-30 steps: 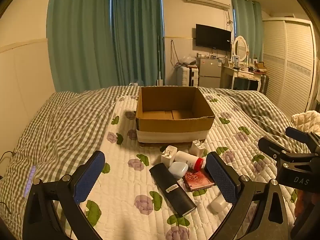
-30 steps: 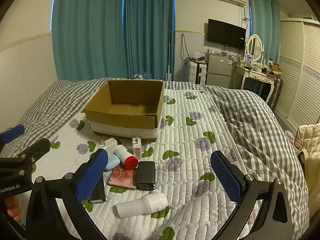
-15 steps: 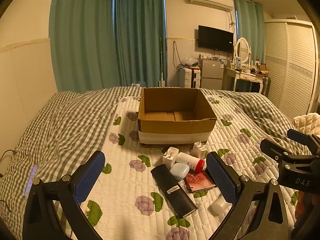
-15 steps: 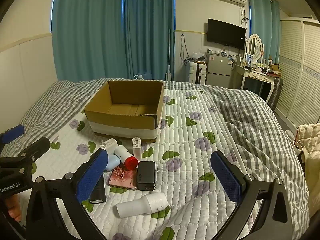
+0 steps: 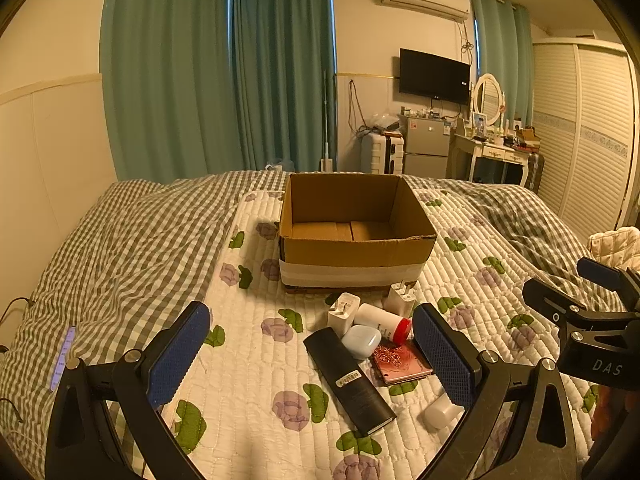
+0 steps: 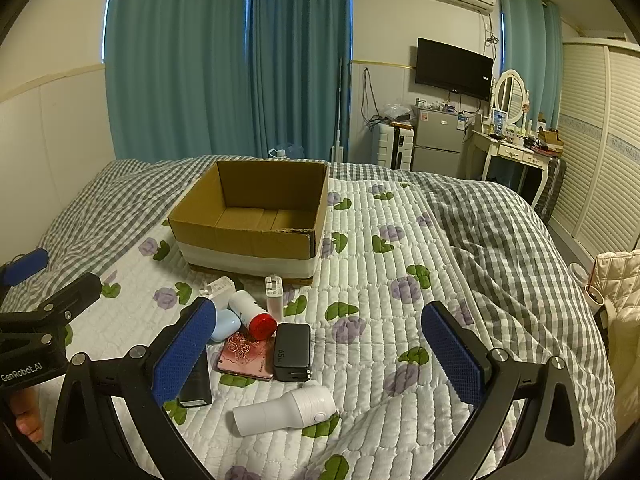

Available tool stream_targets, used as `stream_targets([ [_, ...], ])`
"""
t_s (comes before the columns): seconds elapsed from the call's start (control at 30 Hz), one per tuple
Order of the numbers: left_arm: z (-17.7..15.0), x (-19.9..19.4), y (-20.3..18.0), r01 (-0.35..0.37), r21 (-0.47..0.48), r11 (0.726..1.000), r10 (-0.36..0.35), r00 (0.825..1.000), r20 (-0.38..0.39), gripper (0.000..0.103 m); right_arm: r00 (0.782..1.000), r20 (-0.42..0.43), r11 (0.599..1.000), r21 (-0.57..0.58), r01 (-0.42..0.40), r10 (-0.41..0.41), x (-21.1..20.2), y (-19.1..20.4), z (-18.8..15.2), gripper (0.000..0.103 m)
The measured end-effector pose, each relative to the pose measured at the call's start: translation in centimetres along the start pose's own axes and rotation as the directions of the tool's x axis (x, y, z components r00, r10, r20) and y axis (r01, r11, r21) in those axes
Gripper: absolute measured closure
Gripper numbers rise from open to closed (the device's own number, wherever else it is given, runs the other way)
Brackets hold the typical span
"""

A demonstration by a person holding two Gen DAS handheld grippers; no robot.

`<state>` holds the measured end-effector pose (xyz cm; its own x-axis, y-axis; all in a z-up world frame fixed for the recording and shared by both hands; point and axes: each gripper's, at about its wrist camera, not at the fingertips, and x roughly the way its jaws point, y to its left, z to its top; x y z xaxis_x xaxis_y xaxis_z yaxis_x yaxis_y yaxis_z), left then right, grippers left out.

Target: Organize rigid objects

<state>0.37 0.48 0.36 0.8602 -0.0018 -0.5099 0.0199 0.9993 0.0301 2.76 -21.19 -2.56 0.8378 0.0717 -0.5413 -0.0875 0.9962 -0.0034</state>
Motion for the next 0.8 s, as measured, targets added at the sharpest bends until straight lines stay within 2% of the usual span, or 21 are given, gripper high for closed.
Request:
stream_targets([
  [0.8,-0.61,0.18,-0.3,-0.011,0.012,1.0,0.011,1.0,0.003,0.0,1.0,-0.002,1.0,-0.004,-0.001,0.001,0.03,0.15,0.05,0.0],
])
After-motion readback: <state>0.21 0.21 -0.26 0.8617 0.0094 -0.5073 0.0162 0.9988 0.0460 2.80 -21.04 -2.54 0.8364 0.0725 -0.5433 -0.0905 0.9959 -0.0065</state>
